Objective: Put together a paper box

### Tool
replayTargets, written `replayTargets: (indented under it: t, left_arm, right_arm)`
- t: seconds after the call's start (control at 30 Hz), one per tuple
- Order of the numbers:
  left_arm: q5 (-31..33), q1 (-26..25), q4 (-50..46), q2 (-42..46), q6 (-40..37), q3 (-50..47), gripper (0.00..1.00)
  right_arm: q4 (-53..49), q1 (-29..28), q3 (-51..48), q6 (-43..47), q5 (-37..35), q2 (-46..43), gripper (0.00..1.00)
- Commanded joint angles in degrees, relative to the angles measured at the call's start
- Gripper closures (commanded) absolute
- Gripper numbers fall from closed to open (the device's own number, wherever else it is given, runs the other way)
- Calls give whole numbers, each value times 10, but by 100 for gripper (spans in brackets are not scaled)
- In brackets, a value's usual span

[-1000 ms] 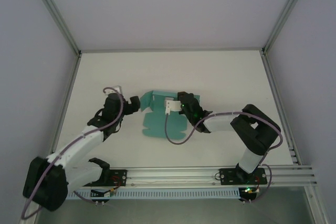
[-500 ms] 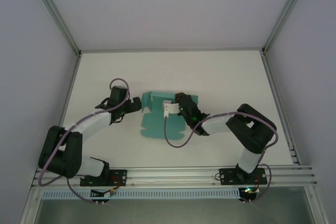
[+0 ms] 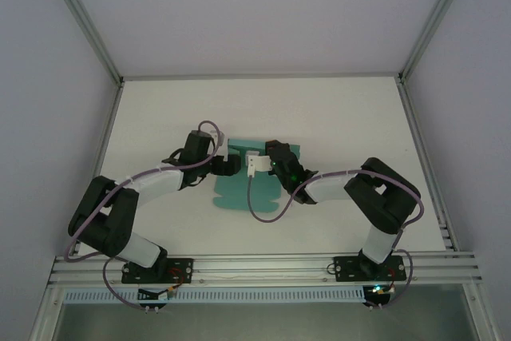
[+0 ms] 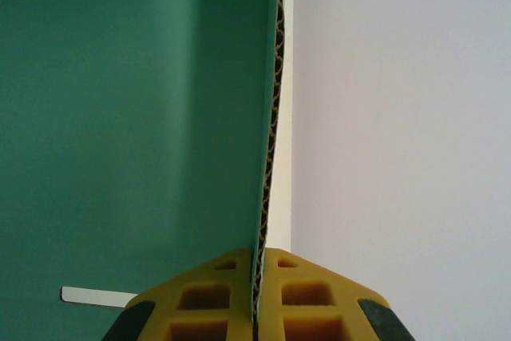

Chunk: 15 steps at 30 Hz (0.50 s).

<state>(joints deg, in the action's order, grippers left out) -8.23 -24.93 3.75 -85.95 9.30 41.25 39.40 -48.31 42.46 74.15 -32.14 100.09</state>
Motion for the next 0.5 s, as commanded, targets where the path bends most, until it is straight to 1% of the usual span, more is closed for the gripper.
replayTargets:
  t: [0.0, 0.1, 0.17, 0.27, 0.37, 0.47]
  left_arm:
    - [-23, -17, 31, -25, -22, 26, 8]
    - [-7, -18, 24, -53, -12, 40, 16]
    - [-7, -17, 50, -55, -2, 32, 27]
    - [-10, -21, 78, -44, 0, 28, 37]
    - [9, -25, 107, -38, -5, 19, 43]
    - [18, -32, 104, -50, -16, 32, 47]
  right_arm:
    - [-75, -5, -7, -5, 30, 22, 100]
    - [-79, -6, -9, -11, 35, 17, 100]
    - [-82, -6, -11, -11, 37, 17, 100]
    - [-89, -5, -15, -13, 42, 12, 100]
    - [-89, -4, -17, -19, 48, 8, 100]
    - [-94, -5, -17, -22, 53, 6, 100]
